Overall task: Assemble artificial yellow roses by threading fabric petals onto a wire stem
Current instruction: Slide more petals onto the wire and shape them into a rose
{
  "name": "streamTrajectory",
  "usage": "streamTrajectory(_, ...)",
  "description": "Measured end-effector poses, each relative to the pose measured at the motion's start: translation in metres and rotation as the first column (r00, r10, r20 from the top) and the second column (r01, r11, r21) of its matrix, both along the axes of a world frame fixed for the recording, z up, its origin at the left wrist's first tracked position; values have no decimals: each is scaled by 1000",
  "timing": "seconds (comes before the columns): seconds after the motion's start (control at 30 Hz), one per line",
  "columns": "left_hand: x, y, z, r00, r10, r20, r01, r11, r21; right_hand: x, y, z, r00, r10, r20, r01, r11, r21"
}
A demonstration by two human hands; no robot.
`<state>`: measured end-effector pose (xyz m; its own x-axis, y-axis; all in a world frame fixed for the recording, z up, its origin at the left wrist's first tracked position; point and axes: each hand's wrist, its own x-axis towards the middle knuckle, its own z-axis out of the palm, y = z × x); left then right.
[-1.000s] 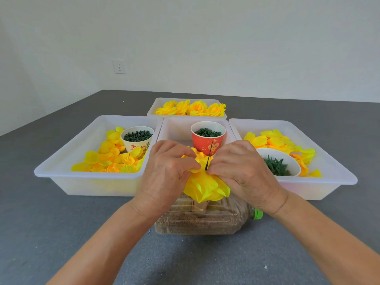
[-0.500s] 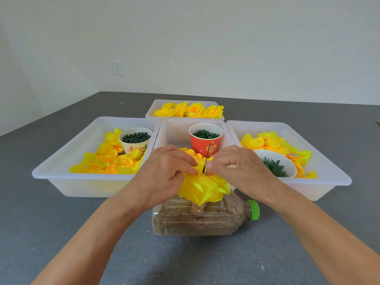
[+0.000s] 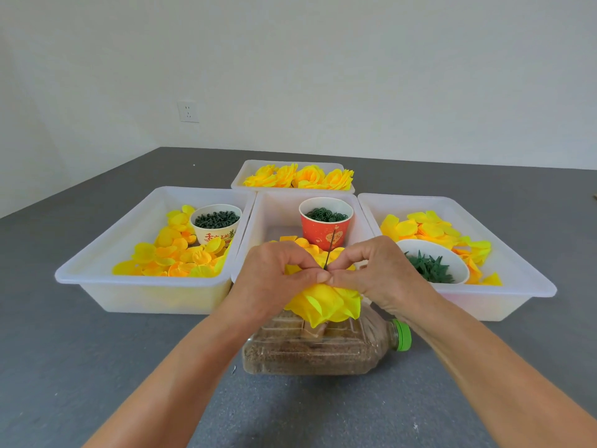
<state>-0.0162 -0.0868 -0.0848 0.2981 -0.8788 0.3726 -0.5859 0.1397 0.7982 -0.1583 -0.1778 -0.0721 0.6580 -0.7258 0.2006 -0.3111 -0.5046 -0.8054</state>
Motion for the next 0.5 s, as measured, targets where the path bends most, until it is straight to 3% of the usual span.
streamTrajectory(0.27, 0, 0, -14, 998, -34, -45, 30, 995, -98, 0, 1, -19, 995, 1, 96, 8, 995, -95)
streamTrajectory(0.5, -3, 1, -19, 1000, 14, -14, -16, 990, -140, -3, 5, -29, 982, 10, 191, -4, 999, -32)
